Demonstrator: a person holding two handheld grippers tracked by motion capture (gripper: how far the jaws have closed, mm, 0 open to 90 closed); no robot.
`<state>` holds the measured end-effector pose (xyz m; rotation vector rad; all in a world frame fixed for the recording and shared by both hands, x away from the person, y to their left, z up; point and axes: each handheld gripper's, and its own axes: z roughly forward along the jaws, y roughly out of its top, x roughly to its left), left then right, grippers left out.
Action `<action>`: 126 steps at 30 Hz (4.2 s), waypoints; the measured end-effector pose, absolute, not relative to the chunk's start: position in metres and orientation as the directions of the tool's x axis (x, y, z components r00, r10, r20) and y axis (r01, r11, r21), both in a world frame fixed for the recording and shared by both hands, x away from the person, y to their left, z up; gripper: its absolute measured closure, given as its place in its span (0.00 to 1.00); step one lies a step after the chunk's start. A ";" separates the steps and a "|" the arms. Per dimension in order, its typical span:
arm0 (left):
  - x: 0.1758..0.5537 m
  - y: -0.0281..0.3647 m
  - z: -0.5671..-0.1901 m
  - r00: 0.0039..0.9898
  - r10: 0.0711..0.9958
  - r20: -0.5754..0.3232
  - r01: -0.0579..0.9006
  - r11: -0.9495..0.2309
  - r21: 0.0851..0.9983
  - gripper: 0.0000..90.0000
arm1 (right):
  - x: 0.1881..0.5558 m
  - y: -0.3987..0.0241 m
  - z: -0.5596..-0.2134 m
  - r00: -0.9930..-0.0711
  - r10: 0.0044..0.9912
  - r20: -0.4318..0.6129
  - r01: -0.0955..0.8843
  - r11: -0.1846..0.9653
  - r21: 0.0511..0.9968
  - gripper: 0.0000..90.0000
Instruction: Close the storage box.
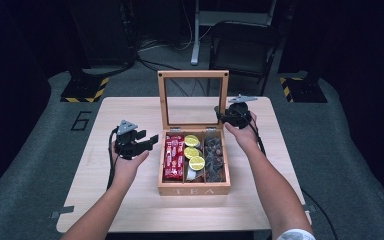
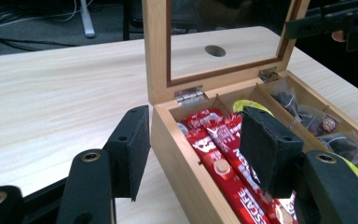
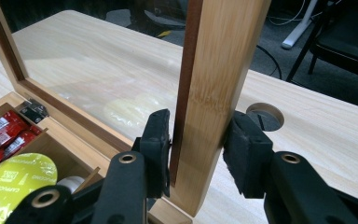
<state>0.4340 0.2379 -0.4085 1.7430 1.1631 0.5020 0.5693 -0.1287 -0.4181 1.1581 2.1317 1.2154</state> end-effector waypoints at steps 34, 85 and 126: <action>0.422 0.176 -0.451 0.487 0.861 -0.151 0.533 -0.156 0.832 0.54 | 0.568 -0.126 -0.423 -0.546 0.837 0.038 0.459 0.261 0.849 0.57; 0.427 0.162 -0.461 0.488 0.868 -0.098 0.542 -0.213 0.813 0.95 | 0.566 -0.128 -0.423 -0.545 0.837 0.045 0.454 0.250 0.855 0.56; 0.430 0.261 -0.448 0.332 0.937 -0.109 0.536 -0.093 0.839 0.95 | 0.572 -0.127 -0.409 -0.552 0.833 0.035 0.436 0.252 0.864 0.51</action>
